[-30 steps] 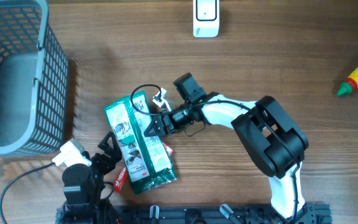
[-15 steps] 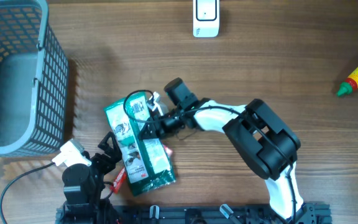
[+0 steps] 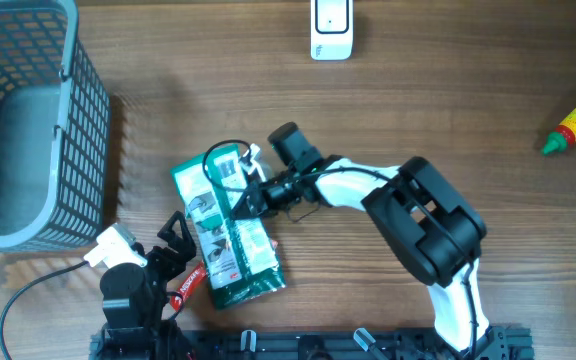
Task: Scan the item barcode
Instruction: 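Regrip the glove pack and raise it off the table, then carry the glove pack up to the scanner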
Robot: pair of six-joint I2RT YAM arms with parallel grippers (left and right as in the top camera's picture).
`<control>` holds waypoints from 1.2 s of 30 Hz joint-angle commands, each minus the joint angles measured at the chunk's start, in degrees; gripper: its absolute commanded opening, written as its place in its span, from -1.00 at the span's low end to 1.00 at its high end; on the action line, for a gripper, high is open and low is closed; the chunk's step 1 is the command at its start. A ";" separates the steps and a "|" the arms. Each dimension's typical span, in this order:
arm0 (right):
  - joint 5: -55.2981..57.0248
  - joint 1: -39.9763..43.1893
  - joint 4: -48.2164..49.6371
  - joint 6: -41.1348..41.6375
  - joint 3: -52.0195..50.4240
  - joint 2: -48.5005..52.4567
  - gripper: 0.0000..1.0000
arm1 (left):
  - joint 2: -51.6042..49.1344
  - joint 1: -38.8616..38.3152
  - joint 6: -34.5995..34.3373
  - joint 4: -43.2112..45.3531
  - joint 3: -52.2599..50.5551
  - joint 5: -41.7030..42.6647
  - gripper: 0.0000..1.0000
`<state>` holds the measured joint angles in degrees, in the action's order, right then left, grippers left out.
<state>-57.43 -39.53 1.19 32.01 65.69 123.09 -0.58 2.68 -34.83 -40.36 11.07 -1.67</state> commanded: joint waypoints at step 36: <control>45.13 1.46 -50.86 -35.17 -0.15 -50.60 -0.91 | 0.04 -0.33 -0.35 -0.07 -0.59 -0.74 1.00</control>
<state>-29.21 -37.93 -51.16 -6.07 65.69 76.27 -0.58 2.68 -34.83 -40.36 11.07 -1.83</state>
